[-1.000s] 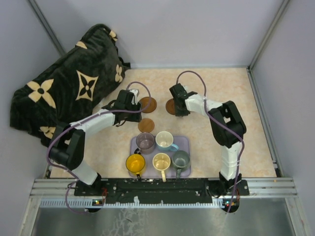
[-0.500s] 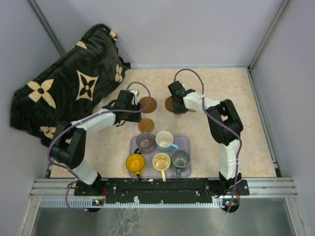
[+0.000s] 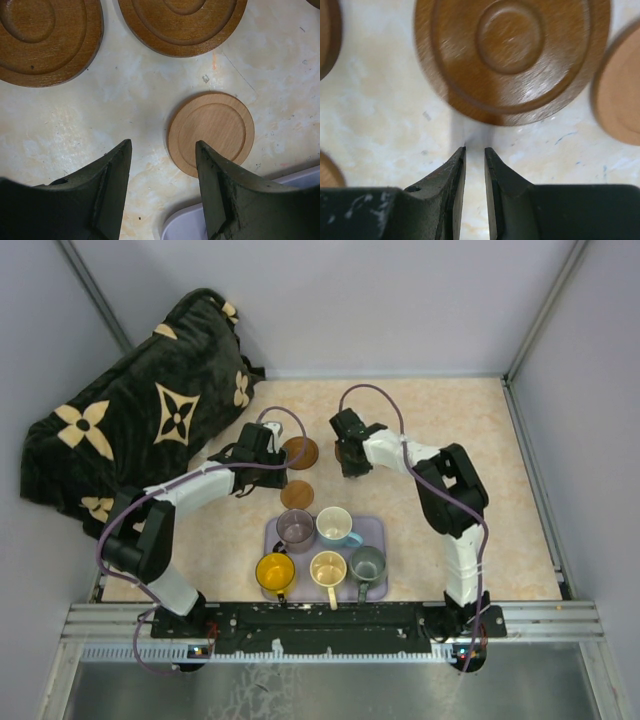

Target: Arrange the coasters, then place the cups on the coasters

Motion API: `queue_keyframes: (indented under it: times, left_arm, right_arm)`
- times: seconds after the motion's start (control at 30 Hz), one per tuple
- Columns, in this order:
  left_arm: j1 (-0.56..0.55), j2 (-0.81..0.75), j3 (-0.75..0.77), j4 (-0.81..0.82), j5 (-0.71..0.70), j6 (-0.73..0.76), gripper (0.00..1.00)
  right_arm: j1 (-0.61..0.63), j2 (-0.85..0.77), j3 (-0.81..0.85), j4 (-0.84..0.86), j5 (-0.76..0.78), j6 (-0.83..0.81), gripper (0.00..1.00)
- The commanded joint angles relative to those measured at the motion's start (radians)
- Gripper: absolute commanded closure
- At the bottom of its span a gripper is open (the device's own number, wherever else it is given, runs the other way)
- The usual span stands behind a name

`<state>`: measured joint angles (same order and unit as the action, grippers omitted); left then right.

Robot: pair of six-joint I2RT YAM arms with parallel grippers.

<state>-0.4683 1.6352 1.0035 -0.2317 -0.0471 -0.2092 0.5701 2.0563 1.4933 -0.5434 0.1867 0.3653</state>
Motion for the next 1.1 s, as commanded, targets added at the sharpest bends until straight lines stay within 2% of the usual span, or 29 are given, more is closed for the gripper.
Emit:
queue_keyframes:
  times: [0.0,0.2,0.4,0.53,0.73,0.9,1.0,1.07]
  left_arm:
    - [0.007,-0.012,0.007,0.023,-0.001,-0.001,0.40]
    - [0.008,-0.033,-0.030,0.034,0.023,-0.012,0.39]
    - [0.008,-0.051,-0.069,0.025,0.043,-0.022,0.43]
    - [0.008,-0.089,-0.105,0.015,0.043,-0.035,0.51]
    - [0.007,-0.126,-0.135,0.004,0.046,-0.037,0.51]
    - [0.008,-0.056,-0.108,0.005,0.050,-0.042,0.51]
    - [0.006,0.007,-0.069,-0.020,0.034,-0.042,0.62]
    - [0.006,0.043,-0.047,-0.035,0.035,-0.039,0.67]
  right_arm:
    - [0.048,-0.120,0.032,-0.038,-0.057,-0.028,0.77]
    - [0.070,-0.197,-0.017,-0.039,-0.205,-0.005,0.77]
    - [0.109,-0.166,-0.008,-0.028,-0.298,0.004,0.77]
    - [0.142,-0.126,0.042,-0.043,-0.284,0.004,0.77]
    - [0.148,-0.122,0.052,-0.025,-0.275,0.033,0.78]
    - [0.148,-0.175,0.013,-0.008,-0.246,0.053,0.79]
    - [0.148,-0.224,-0.013,-0.007,-0.203,0.055,0.79]
    - [0.148,-0.255,-0.022,-0.009,-0.180,0.055,0.79]
